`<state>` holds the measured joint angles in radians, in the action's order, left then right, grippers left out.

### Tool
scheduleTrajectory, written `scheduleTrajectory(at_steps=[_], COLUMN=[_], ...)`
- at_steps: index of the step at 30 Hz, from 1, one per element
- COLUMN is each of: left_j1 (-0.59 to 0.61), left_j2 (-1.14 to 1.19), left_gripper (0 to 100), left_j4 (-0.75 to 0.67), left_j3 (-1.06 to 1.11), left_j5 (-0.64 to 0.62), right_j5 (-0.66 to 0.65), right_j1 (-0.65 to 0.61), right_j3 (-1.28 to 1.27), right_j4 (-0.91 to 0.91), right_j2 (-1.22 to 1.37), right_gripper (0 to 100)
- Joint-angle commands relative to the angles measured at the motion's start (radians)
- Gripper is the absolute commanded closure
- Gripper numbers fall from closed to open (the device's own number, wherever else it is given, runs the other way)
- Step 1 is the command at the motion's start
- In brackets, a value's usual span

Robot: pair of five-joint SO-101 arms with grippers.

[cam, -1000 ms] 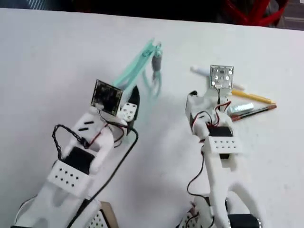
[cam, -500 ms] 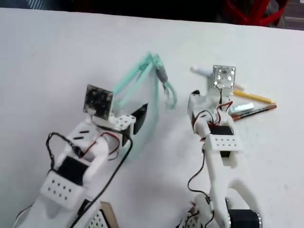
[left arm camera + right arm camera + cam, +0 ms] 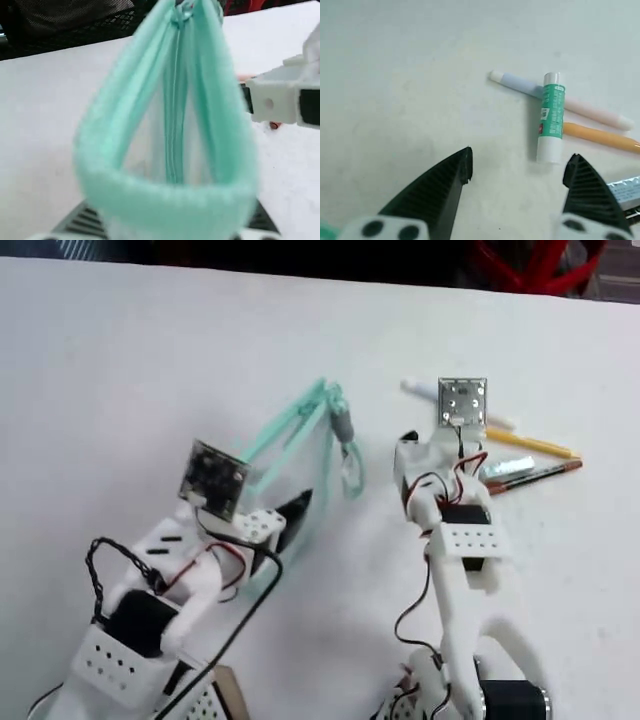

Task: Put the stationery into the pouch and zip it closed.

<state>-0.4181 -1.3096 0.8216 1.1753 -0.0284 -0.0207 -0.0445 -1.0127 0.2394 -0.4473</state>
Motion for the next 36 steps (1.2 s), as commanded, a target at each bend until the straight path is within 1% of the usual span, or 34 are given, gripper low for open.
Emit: scheduleTrajectory(at_steps=[1,4,7,10,13,17,22,27,29,32,34,36], left_j1=[-0.061,-0.058,-0.058,-0.010,0.033,0.035,0.039,0.036,0.031,0.030,0.008,-0.047], left_j2=[-0.001,-0.064,-0.180,-0.298,-0.404,-0.521,-0.521,-0.519,-0.519,-0.516,-0.516,-0.516], left_gripper=[79,79,77,77,77,77,77,77,77,77,77,77], left_j4=[0.066,0.143,0.238,0.272,0.301,0.359,0.377,0.457,0.488,0.496,0.496,0.496], left_j3=[-0.043,-0.077,-0.107,-0.089,-0.052,-0.031,-0.049,-0.173,-0.181,-0.161,-0.143,-0.121], left_j5=[0.038,0.038,0.040,0.040,0.083,0.107,0.110,0.226,0.244,0.262,0.262,0.262], right_j5=[-0.012,-0.012,-0.012,-0.014,-0.014,-0.014,-0.014,-0.014,-0.014,-0.014,-0.014,-0.014], right_j1=[-0.002,-0.002,-0.004,-0.016,-0.024,-0.024,-0.024,-0.024,-0.024,-0.024,-0.024,-0.024], right_j3=[0.021,0.021,0.021,0.021,0.018,0.017,0.015,0.015,0.015,0.015,0.015,0.015], right_j4=[-0.019,-0.019,-0.019,-0.019,-0.019,-0.019,-0.019,-0.019,-0.019,-0.019,-0.018,-0.016], right_j2=[-0.002,-0.001,0.001,0.001,0.001,0.002,0.002,0.002,0.002,0.002,0.002,0.002], right_gripper=[71.5,71.5,71.5,71.5,71.5,71.5,71.5,71.5,71.5,71.5,71.5,71.5])
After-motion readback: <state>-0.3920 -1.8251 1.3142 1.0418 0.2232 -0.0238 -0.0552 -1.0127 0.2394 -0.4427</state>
